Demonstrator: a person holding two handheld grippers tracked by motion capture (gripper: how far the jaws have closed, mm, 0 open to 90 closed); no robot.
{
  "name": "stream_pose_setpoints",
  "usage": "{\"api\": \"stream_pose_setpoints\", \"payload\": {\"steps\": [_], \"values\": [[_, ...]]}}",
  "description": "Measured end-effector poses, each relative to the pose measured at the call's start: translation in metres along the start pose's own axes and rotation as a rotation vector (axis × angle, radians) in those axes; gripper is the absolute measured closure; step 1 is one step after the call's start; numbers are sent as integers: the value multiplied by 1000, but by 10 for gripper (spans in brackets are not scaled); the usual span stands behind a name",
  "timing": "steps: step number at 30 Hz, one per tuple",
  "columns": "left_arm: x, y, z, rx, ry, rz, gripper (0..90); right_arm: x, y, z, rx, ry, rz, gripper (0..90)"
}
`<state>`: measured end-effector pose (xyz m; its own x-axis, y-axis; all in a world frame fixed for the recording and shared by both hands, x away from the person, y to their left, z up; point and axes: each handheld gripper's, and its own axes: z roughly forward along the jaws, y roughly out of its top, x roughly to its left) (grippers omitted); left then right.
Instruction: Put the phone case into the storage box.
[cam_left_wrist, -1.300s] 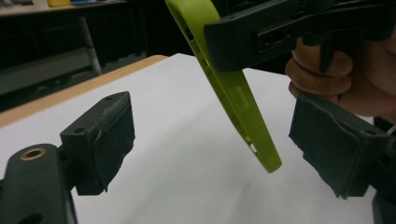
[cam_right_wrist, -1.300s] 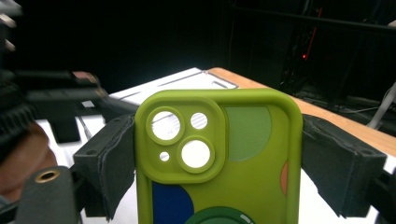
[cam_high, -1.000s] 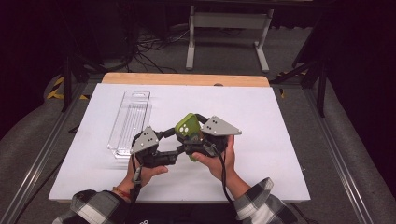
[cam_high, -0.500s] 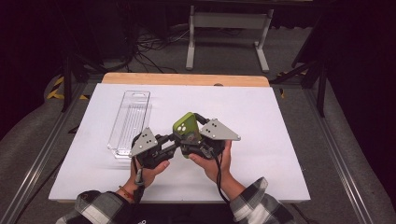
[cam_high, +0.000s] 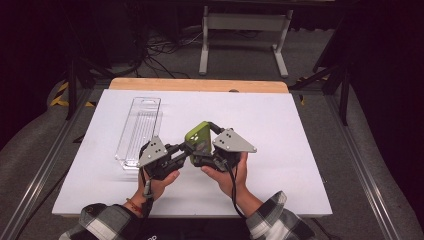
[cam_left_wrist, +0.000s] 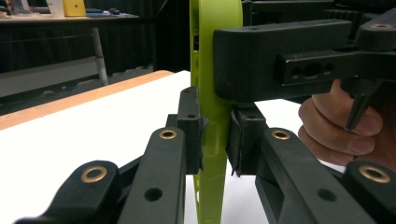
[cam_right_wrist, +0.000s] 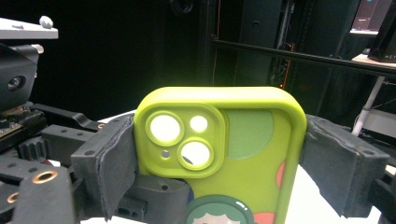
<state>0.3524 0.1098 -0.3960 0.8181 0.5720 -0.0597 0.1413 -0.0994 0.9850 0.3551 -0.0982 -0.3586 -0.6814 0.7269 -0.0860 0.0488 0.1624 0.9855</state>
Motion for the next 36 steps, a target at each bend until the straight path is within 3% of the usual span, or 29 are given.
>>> {"api": "stream_pose_setpoints", "payload": {"steps": [10, 14, 22, 28, 36], "values": [[2, 1, -2, 8, 10, 28, 777, -2, 3, -4, 2, 14, -24, 157], [4, 1, -4, 13, 23, 37, 777, -2, 6, -9, -17, -6, -59, 174], [6, 1, -6, 11, 31, 38, 777, -9, 9, -17, -13, -16, -69, 180], [6, 2, -9, 16, 32, 53, 777, -15, 8, -24, -9, -57, -123, 179], [8, 3, -13, 12, 39, 65, 777, -24, 3, -29, 18, -69, -127, 178]]}}
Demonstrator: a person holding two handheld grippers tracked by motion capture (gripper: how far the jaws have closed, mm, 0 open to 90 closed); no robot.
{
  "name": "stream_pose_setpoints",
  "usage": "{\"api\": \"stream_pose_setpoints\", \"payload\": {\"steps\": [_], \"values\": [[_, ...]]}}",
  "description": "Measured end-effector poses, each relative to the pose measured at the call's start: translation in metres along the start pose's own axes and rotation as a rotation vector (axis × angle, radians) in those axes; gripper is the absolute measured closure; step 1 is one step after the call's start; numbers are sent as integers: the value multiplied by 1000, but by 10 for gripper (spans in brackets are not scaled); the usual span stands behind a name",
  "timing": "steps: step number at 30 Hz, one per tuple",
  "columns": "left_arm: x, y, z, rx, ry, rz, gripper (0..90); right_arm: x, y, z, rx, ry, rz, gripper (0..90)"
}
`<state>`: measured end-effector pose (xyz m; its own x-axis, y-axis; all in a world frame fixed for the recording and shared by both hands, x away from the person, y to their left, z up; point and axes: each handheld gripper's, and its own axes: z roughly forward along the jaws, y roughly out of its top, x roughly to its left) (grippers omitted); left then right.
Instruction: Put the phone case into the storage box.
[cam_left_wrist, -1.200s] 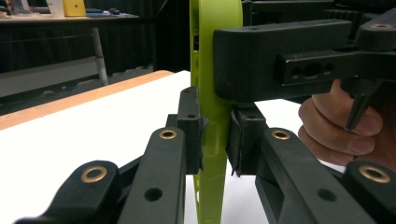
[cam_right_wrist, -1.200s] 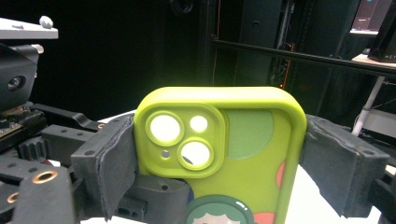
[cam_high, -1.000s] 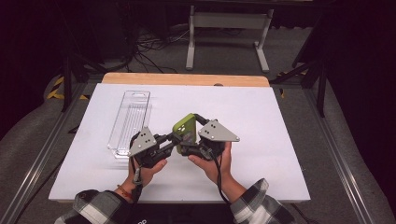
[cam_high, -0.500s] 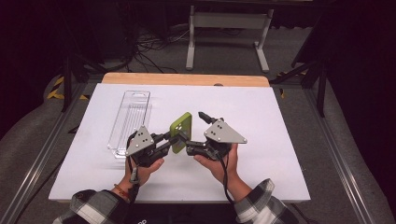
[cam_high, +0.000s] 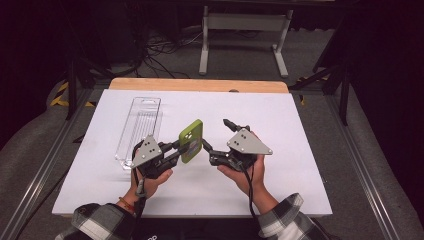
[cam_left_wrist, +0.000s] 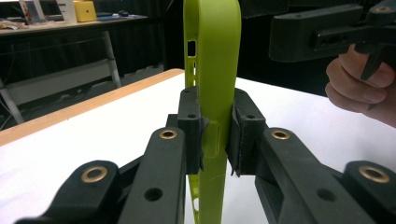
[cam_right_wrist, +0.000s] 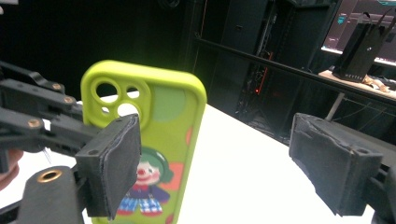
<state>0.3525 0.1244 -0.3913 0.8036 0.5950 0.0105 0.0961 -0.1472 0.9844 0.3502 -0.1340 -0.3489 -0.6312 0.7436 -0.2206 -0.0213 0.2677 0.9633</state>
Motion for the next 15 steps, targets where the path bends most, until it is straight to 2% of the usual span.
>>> {"api": "stream_pose_setpoints", "payload": {"steps": [9, 15], "values": [[1, 2, -3, -3, 7, 19, 777, -5, -8, -4, 28, -4, -17, 176], [1, 2, -5, -12, 12, 27, 777, -4, -15, -7, 50, 8, -78, 174]]}}
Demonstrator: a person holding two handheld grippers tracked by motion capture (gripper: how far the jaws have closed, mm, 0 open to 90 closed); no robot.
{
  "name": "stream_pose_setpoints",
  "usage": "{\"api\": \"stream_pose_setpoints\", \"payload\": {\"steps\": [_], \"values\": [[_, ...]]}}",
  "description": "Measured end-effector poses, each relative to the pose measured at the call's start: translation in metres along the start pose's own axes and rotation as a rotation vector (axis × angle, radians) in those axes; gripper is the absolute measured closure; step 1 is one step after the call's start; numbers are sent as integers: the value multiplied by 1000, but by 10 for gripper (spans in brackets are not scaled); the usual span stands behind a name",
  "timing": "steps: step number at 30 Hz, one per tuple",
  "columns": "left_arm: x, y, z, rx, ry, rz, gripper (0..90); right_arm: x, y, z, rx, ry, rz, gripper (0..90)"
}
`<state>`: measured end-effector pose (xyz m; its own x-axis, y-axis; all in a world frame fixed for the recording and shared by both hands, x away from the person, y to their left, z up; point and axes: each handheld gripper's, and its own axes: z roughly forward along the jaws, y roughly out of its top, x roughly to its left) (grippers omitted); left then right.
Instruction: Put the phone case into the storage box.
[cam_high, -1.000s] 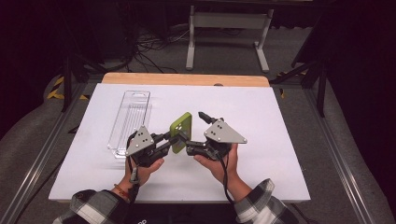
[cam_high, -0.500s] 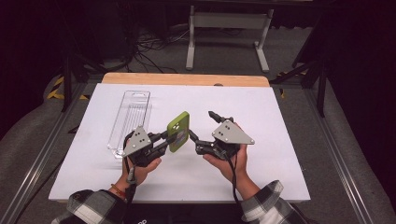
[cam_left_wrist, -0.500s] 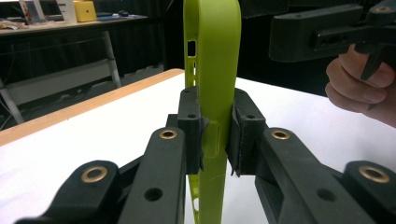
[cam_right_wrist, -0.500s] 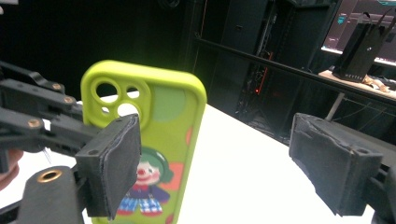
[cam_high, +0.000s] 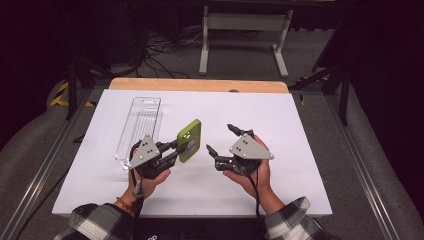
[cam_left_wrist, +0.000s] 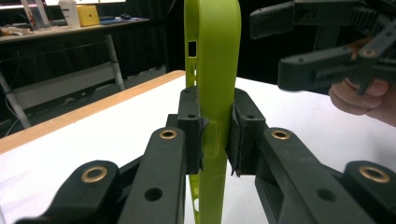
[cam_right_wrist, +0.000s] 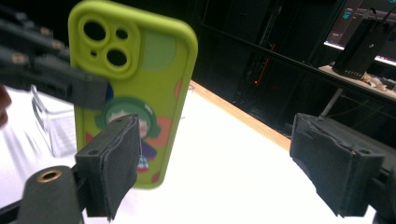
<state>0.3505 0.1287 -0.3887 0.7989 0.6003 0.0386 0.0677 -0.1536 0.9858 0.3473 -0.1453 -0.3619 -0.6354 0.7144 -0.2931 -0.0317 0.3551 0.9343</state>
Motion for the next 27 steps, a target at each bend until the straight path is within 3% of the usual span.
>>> {"api": "stream_pose_setpoints", "payload": {"steps": [4, 27], "values": [[2, 0, -1, 7, 1, 7, 777, 1, -5, -2, 15, 6, -20, 173], [6, 5, -8, -2, 8, 33, 777, -9, -32, -22, 49, 2, -25, 165]]}}
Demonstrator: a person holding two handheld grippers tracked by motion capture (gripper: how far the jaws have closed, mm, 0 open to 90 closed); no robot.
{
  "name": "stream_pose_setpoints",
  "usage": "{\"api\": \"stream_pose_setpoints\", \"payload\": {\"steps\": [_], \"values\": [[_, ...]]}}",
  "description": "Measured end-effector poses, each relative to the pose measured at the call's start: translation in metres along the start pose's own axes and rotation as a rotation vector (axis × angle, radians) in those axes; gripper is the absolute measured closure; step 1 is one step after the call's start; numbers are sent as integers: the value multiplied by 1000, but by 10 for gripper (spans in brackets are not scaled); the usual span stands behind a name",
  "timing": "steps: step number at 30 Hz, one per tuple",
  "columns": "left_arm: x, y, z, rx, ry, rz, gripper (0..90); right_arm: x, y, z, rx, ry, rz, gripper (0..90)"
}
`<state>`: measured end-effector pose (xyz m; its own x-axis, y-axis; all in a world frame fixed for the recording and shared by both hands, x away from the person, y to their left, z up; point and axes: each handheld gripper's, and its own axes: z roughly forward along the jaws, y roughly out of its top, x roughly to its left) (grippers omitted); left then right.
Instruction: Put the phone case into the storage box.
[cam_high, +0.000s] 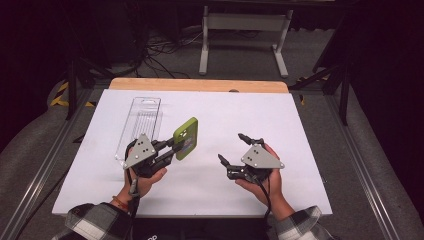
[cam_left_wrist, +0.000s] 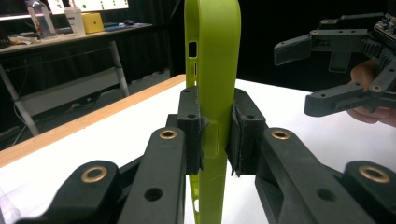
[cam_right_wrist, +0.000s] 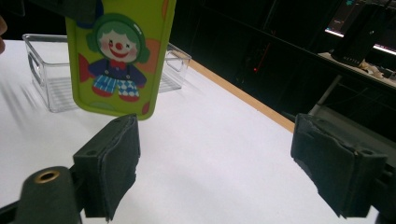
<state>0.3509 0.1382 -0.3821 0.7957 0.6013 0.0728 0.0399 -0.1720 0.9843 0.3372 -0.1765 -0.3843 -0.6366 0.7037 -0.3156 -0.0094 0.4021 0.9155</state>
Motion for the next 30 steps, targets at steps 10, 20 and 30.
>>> {"api": "stream_pose_setpoints", "payload": {"steps": [10, 20, 30], "values": [[4, 4, -5, -16, 9, 7, 777, -6, -11, -10, 16, -15, -18, 161], [10, 7, -11, -33, 13, 9, 777, -7, -21, -16, 31, -7, -15, 145], [18, 13, -19, -42, 14, 33, 777, -9, -28, -23, 38, -4, -4, 129]]}}
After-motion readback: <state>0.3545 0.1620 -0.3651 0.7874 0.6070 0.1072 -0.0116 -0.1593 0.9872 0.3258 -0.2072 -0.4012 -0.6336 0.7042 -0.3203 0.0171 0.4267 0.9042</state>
